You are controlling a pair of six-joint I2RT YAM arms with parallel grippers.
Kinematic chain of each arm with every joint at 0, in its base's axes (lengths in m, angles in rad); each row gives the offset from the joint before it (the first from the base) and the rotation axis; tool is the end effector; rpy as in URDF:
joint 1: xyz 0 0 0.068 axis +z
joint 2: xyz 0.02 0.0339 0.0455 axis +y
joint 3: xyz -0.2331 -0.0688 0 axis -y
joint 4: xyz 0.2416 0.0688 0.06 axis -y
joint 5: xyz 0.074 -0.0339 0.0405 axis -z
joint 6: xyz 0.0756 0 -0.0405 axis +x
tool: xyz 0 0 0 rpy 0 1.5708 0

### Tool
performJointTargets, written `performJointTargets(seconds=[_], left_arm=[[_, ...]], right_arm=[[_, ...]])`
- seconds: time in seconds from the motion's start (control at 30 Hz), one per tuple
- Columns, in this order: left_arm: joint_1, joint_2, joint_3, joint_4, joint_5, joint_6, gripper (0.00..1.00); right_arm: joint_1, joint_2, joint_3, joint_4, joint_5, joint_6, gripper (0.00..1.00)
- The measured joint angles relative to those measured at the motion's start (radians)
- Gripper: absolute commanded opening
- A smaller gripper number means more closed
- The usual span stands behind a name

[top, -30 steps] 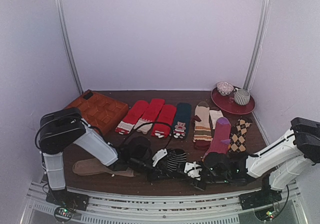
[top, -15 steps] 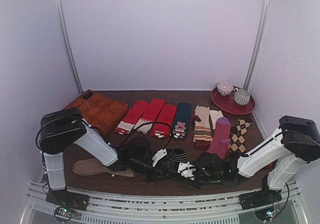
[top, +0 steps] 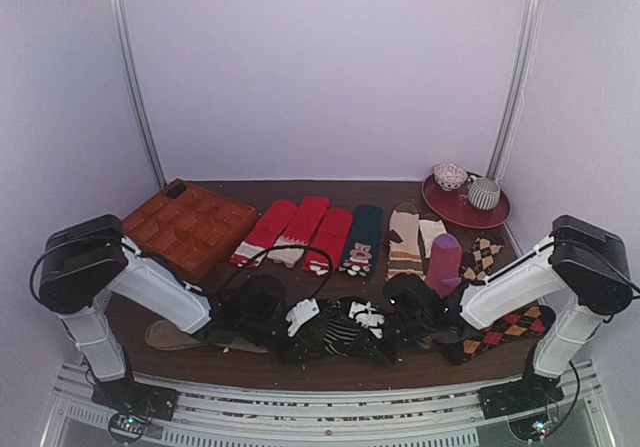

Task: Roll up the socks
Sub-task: Roll the sock at the center of the board.

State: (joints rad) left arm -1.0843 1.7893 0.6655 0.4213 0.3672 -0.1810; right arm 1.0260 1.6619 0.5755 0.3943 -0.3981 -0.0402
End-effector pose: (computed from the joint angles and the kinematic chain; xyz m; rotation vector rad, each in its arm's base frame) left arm 0.1347 -0.3127 0.0557 1.2575 2.1095 -1.0372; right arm 0.1394 0.2867 0.0681 -1.4012 1.9314 0.9504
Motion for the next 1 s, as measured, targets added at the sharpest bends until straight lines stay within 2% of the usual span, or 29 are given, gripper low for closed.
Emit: performJointTargets(seconds=[0.1, 0.27, 0.5, 0.67, 1.0], left_arm=[[-0.002, -0.076, -0.047, -0.043, -0.101, 0.042, 0.32], [-0.036, -0.181, -0.107, -0.047, -0.164, 0.145, 0.36], [-0.049, -0.275, -0.146, 0.003, -0.192, 0.24, 0.41], [-0.05, -0.226, -0.128, 0.06, -0.192, 0.29, 0.41], [-0.057, -0.061, -0.049, 0.11, -0.121, 0.321, 0.33]], right_arm=[[-0.026, 0.056, 0.117, -0.138, -0.099, 0.001, 0.06], [-0.068, 0.156, 0.293, -0.343, -0.232, 0.053, 0.07], [-0.142, 0.245, 0.356, -0.418, -0.451, 0.137, 0.08], [-0.169, 0.27, 0.358, -0.441, -0.538, 0.177, 0.08], [-0.181, 0.274, 0.358, -0.482, -0.568, 0.203, 0.08]])
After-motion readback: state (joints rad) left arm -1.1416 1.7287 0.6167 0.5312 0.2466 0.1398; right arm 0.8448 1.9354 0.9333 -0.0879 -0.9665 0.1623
